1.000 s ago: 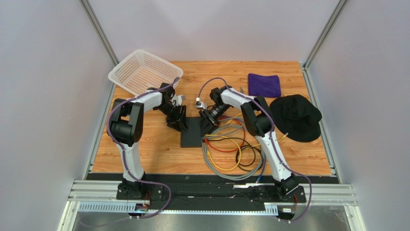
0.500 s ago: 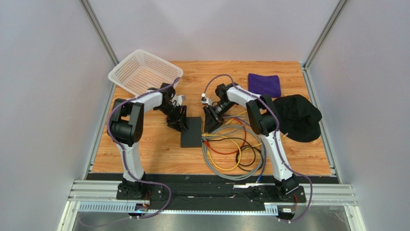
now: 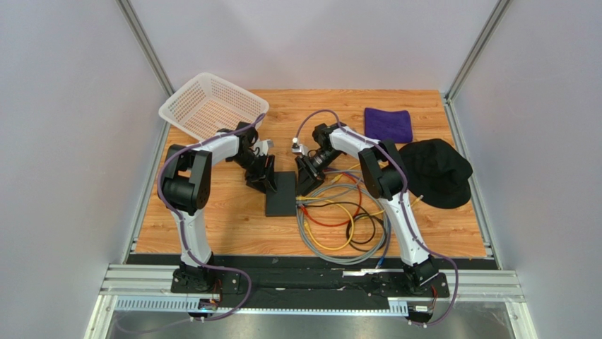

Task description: Pull the plug from the switch port

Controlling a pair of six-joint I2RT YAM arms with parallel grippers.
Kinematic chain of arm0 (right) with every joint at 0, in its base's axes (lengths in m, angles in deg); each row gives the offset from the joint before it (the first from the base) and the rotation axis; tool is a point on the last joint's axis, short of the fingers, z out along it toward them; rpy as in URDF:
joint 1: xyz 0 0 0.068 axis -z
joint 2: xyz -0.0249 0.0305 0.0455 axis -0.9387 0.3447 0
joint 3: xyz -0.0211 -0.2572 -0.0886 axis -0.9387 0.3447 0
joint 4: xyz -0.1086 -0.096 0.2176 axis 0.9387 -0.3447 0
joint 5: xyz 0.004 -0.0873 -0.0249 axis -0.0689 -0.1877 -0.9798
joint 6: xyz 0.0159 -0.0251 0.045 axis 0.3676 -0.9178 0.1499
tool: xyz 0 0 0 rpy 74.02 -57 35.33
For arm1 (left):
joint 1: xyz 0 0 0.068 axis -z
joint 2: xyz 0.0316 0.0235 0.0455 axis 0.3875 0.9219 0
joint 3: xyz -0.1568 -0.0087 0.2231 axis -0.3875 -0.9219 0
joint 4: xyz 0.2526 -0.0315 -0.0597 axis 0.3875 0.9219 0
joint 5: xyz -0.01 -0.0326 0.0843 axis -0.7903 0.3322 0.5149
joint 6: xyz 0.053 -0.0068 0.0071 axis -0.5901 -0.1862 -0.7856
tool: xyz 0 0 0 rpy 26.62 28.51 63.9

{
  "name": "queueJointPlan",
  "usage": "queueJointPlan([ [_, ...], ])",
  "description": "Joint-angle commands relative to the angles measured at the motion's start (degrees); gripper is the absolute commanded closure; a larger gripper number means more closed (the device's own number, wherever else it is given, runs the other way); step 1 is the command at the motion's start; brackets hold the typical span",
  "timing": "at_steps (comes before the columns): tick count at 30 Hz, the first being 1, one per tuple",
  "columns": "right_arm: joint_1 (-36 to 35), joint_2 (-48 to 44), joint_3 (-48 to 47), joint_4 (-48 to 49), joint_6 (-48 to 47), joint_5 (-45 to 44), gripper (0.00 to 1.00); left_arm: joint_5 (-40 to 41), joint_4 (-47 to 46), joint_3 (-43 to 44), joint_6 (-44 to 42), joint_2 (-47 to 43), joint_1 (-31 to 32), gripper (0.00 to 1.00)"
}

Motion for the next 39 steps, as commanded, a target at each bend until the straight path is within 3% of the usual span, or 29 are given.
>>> queueJointPlan([
  [1,-1.57,3.62,-0.84,3.09,-2.45,-3.92,0.50,2.98,-0.65,-0.85,-1.63,0.41,1.36,0.43],
  [6,-1.83,3.97,-0.84,0.90,-5.35,-2.69,0.50,2.90,-0.74,-0.85,-1.72,0.41,1.36,0.43],
  [13,-1.92,4.94,-0.66,0.37,-6.05,-1.55,0.61,2.90,-0.74,-0.67,-1.81,0.41,1.45,0.43],
  [22,-2.62,5.73,-1.80,-0.42,-7.02,-1.37,0.58,3.25,-0.48,-0.58,-1.81,0.50,1.54,0.43],
  [31,-3.42,6.52,-2.42,-1.21,-7.02,-2.77,0.66,3.51,-0.56,-0.41,-1.98,0.59,1.72,0.42],
  [36,-3.77,6.52,-2.42,-1.04,-5.71,-5.76,0.62,3.69,-0.65,-0.58,-2.07,0.41,1.98,0.42],
  [38,-3.86,6.61,-2.42,-0.43,-4.74,-7.42,0.69,3.86,-0.74,-0.67,-2.16,0.41,1.98,0.42],
  [39,-3.86,6.96,-2.42,-0.34,-4.13,-7.87,0.79,3.78,-0.74,-0.59,-2.16,0.50,2.07,0.42],
])
